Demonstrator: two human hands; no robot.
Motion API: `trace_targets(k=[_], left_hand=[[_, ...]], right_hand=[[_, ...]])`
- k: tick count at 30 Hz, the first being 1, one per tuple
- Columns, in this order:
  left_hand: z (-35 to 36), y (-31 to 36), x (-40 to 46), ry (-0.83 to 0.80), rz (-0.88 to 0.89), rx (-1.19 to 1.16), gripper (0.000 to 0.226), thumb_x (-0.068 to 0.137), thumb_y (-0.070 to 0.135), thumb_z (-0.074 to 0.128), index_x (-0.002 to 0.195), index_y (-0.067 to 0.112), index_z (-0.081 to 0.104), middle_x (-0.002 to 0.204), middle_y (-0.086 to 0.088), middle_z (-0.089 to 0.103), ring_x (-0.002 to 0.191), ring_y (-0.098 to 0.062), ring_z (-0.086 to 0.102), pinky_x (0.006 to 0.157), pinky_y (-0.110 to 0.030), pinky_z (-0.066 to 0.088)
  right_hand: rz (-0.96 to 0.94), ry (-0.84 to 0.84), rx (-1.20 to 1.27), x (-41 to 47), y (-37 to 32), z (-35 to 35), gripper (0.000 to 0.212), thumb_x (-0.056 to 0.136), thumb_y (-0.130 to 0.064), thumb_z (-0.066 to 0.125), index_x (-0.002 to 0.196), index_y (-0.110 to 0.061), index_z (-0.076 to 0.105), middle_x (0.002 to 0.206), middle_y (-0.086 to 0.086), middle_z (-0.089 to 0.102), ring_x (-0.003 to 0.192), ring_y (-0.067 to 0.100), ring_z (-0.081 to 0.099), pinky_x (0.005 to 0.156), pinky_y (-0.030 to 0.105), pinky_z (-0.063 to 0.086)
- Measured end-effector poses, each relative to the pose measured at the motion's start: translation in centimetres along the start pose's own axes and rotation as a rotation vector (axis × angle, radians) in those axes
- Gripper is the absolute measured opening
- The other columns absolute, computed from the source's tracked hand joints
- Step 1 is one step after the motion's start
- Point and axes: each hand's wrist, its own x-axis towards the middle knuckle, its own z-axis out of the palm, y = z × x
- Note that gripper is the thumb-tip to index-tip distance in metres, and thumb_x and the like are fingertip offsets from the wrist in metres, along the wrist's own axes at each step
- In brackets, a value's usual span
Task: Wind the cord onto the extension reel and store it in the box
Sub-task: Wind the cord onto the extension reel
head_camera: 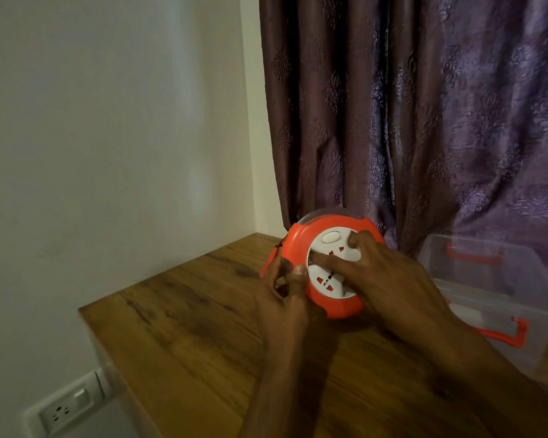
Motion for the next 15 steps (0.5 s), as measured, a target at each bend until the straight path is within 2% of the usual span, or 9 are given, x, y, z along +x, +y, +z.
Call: trace_targets(k=[4,6,9,12,15], left_hand=[[0.05,0.25,-0.10,-0.002,0.007,0.007,0.046,0.084,0.044,0.061,0.128,0.031,0.054,0.111,0.016,0.060,0.096,-0.007,0.063,0.078,-0.035,0.059],[0.12,0.29,-0.19,0.004,0.014,-0.004,0.046,0.084,0.044,0.061,0.128,0.031,0.054,0.114,0.016,0.058,0.093,-0.001,0.060,0.074,-0.024,0.058],[0.18,0.58,-0.45,0.013,0.021,-0.008,0.040,0.085,0.043,0.060,0.124,0.034,0.053,0.102,0.028,0.054,0.083,0.011,0.054,0.055,-0.003,0.048],[0.17,0.79,-0.60,0.009,0.011,-0.023,0.030,0.085,0.041,0.061,0.113,0.041,0.050,0.092,0.036,0.048,0.073,0.016,0.053,0.050,0.000,0.043],[0.18,0.74,-0.53,0.004,0.009,-0.029,0.030,0.085,0.041,0.061,0.112,0.041,0.049,0.092,0.034,0.049,0.076,0.012,0.054,0.051,0.000,0.044]], right_hand=[[0.054,-0.001,0.026,0.10,-0.28,-0.13,0.065,0.087,-0.039,0.052,0.136,-0.057,0.014,0.130,0.005,0.038,0.101,0.026,0.057,0.075,0.035,0.049],[0.074,-0.010,0.041,0.13,-0.41,-0.20,0.066,0.085,-0.042,0.054,0.137,-0.057,0.015,0.128,0.005,0.039,0.099,0.024,0.058,0.071,0.033,0.050],[0.096,0.008,0.051,0.01,-0.66,-0.27,0.064,0.083,-0.041,0.058,0.135,-0.054,0.023,0.120,0.005,0.045,0.092,0.023,0.060,0.062,0.030,0.049],[0.105,0.009,0.052,-0.02,-0.67,-0.15,0.064,0.083,-0.044,0.055,0.136,-0.054,0.021,0.118,0.003,0.043,0.088,0.021,0.060,0.059,0.026,0.041],[0.115,0.011,0.045,-0.02,-0.60,0.08,0.063,0.084,-0.047,0.051,0.137,-0.054,0.017,0.119,0.002,0.041,0.090,0.020,0.059,0.061,0.027,0.044]])
